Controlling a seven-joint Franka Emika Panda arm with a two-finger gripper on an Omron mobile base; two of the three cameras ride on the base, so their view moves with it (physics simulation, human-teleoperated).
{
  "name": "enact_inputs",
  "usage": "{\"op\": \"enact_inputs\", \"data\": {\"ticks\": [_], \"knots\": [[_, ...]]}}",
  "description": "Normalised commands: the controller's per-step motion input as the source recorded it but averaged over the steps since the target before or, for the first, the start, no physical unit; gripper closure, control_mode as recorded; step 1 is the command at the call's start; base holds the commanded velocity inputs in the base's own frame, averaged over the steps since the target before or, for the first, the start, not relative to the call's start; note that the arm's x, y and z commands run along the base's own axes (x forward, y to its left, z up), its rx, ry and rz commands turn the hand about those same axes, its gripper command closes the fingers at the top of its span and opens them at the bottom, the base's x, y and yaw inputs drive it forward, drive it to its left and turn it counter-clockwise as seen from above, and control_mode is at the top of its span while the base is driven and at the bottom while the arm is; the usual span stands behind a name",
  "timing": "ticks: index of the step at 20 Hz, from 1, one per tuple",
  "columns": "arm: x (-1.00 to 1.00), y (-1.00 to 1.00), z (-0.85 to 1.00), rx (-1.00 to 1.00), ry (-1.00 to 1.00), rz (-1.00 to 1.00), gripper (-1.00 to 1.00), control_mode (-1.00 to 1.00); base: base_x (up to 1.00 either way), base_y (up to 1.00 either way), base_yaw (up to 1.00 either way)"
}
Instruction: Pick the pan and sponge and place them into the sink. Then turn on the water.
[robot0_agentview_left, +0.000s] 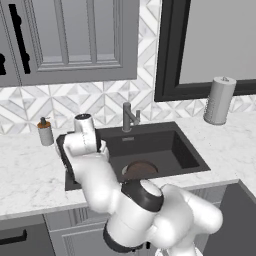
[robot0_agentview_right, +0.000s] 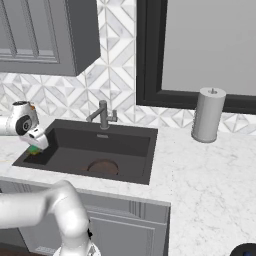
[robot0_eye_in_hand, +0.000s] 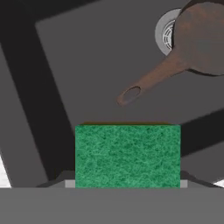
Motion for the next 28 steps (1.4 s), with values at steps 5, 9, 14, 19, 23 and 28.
{"op": "enact_inputs", "data": {"ticks": [5,9,14,19,23,28], "knots": [[0.65,-0.19,-0.06,0.00,0.00,-0.03,1.00,-1.00,0.00,0.00,0.00],[0.48,-0.14,-0.34,0.05,0.00,0.00,1.00,-1.00,0.00,0.00,0.00],[0.27,-0.13,-0.45,0.07,0.00,0.00,1.00,-1.00,0.00,0.00,0.00],[0.29,-0.13,-0.40,0.05,0.00,0.00,1.00,-1.00,0.00,0.00,0.00],[0.37,-0.13,-0.18,0.00,0.01,0.00,1.00,-1.00,0.00,0.00,0.00],[0.31,-0.19,-0.21,0.00,0.04,0.00,1.00,-1.00,0.00,0.00,0.00]]}}
